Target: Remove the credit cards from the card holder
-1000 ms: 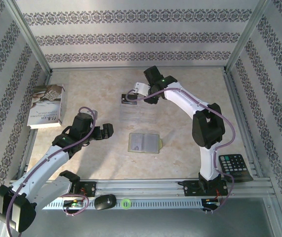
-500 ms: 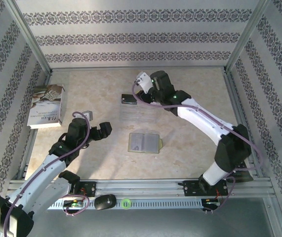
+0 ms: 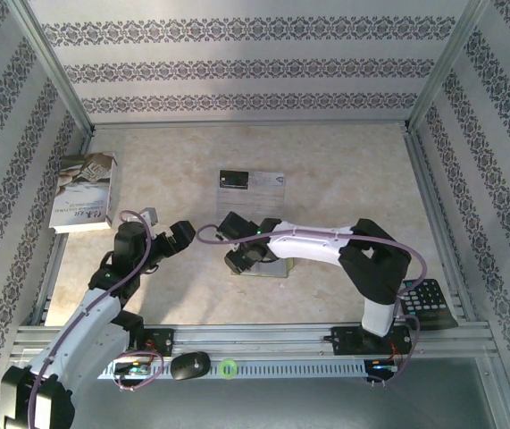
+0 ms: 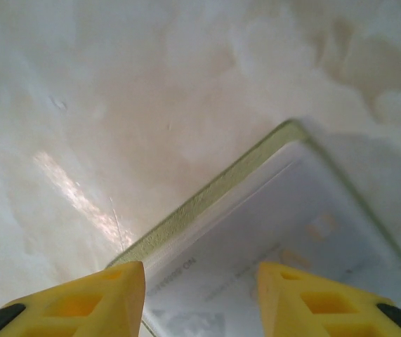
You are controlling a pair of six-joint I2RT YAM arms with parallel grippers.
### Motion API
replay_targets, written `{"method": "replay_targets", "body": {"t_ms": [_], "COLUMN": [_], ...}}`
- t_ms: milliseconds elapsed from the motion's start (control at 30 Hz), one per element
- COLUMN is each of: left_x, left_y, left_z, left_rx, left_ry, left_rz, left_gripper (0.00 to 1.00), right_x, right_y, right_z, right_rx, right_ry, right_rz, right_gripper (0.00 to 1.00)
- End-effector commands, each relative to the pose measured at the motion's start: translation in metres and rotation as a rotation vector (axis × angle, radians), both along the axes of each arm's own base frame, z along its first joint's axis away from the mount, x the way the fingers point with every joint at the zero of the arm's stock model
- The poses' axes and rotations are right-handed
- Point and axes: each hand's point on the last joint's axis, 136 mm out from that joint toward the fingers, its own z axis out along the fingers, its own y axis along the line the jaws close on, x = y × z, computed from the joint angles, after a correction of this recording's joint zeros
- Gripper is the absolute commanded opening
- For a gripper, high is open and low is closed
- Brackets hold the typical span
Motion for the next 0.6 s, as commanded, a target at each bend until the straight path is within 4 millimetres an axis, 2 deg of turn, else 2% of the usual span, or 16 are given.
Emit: {"method": "replay_targets", "body": {"t_ms": [0, 167, 233, 367, 533, 567], "left_x": [0.000, -0.002, -0.003, -0.005, -0.008, -0.008], "left_y": [-0.011, -0.009, -0.011, -0.018, -0.029, -0.032], "left_z": [0.003, -0.002, -0.003, -0.007, -0.016, -0.018], "left_rx": [-0.071, -0.050, -0.029, -0.033, -0.050, -0.052], "left_ry": [-0.031, -0.011, 0.015, 0.039, 0.069, 0.071], "left_rz": [-0.055, -0.054, -0.078, -0.119, -0.164, -0.176], "left_gripper": [0.99, 0.97, 0.96, 0.88, 0.78, 0.75], "right_x": [0.009, 0.004, 0.002, 0.001, 0.007, 0.007], "right_y": [-0.007, -0.004, -0.005, -0.009, -0.002, 0.001], "right_z": [-0.001, -0.012, -0.019, -0.025, -0.006, -0.001], "right_rx": [-0.085, -0.103, -0.114, -0.103, 0.008, 0.039], "right_ry": [-0.059, -0.031, -0.017, -0.010, -0.052, -0.059], "right_rz": [-0.048, -0.018, -0.014, -0.020, -0.004, 0.003], "right_gripper": [0.46, 0.47, 0.43, 0.21, 0.01, 0.00]}}
